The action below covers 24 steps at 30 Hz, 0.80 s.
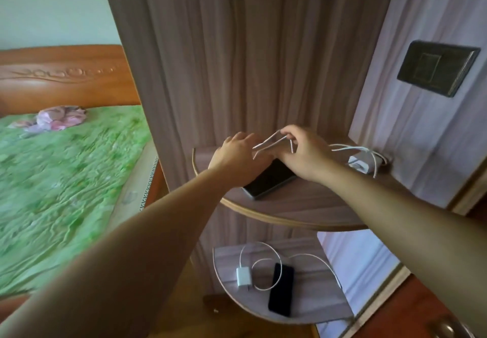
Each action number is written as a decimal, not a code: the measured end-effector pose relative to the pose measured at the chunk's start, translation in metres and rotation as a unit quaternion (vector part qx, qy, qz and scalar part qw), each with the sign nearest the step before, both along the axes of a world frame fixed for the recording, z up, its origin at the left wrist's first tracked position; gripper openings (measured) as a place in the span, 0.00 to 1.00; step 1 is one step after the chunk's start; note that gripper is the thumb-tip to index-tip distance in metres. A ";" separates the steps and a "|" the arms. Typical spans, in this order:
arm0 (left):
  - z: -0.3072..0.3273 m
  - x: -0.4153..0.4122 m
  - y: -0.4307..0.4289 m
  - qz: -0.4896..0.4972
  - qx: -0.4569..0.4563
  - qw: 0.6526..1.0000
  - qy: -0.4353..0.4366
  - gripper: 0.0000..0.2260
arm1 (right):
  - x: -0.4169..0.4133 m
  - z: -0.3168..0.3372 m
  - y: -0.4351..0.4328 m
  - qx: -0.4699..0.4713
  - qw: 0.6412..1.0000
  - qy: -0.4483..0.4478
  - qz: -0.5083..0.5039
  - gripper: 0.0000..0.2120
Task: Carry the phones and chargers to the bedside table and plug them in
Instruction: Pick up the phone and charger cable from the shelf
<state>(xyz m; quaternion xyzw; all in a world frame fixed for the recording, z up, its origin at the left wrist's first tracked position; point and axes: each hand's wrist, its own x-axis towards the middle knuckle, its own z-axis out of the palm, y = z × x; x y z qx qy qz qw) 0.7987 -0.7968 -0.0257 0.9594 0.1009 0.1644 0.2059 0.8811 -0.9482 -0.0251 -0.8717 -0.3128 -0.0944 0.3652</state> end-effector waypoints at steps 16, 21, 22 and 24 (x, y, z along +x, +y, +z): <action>-0.227 -0.125 0.020 0.084 -0.055 0.993 0.068 0.17 | -0.126 -0.186 -0.023 -0.214 0.949 -0.106 0.208 0.11; -0.285 -0.102 0.010 0.081 -0.078 0.978 0.177 0.19 | -0.086 -0.265 -0.037 -0.205 0.973 0.105 0.011 0.09; -0.296 -0.097 0.008 0.078 -0.081 0.975 0.193 0.19 | -0.078 -0.279 -0.039 -0.201 0.969 0.143 -0.014 0.08; -0.318 -0.085 0.003 0.070 -0.086 0.969 0.220 0.20 | -0.062 -0.307 -0.041 -0.193 0.958 0.207 -0.042 0.07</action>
